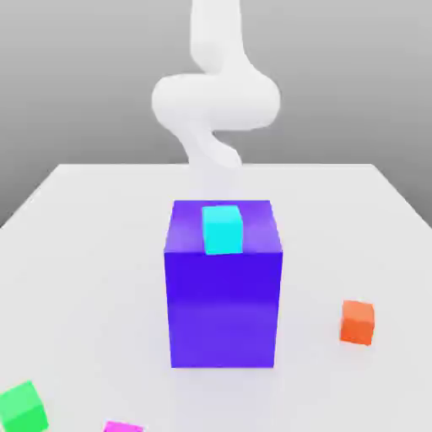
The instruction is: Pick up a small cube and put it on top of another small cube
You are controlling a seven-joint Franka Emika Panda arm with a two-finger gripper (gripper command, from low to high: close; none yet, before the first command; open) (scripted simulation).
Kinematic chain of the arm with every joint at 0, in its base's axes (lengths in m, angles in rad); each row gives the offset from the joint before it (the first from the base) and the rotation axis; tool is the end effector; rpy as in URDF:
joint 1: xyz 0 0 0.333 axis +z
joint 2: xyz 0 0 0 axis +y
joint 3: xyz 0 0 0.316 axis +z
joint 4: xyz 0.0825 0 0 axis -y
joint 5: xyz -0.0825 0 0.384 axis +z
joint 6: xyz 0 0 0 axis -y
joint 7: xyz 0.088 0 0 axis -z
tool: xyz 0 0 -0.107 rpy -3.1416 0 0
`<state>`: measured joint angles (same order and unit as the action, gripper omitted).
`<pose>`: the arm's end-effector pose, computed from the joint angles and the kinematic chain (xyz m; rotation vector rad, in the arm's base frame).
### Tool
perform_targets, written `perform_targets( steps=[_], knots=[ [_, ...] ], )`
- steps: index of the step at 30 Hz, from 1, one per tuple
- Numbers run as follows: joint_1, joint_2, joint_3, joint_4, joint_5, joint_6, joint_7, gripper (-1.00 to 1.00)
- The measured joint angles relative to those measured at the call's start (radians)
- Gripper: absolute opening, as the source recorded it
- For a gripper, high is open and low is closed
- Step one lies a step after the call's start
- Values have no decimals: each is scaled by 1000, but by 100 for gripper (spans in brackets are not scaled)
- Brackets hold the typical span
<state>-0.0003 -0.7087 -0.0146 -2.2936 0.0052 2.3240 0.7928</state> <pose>0.3792 -0.0076 0.6838 -2.4707 1.0591 -0.9552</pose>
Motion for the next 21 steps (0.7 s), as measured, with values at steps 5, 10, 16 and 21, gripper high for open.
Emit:
perform_targets(
  steps=[5, 10, 16, 21],
  knots=[
    [-1, 187, -31, 13, 13, 49, -17, 0],
    [-5, 368, -59, 26, 31, 97, -36, 0],
    [-15, 586, -89, 41, 57, 153, -64, 0],
    [-40, 768, -100, 54, 80, 201, -86, 0]
  ],
)
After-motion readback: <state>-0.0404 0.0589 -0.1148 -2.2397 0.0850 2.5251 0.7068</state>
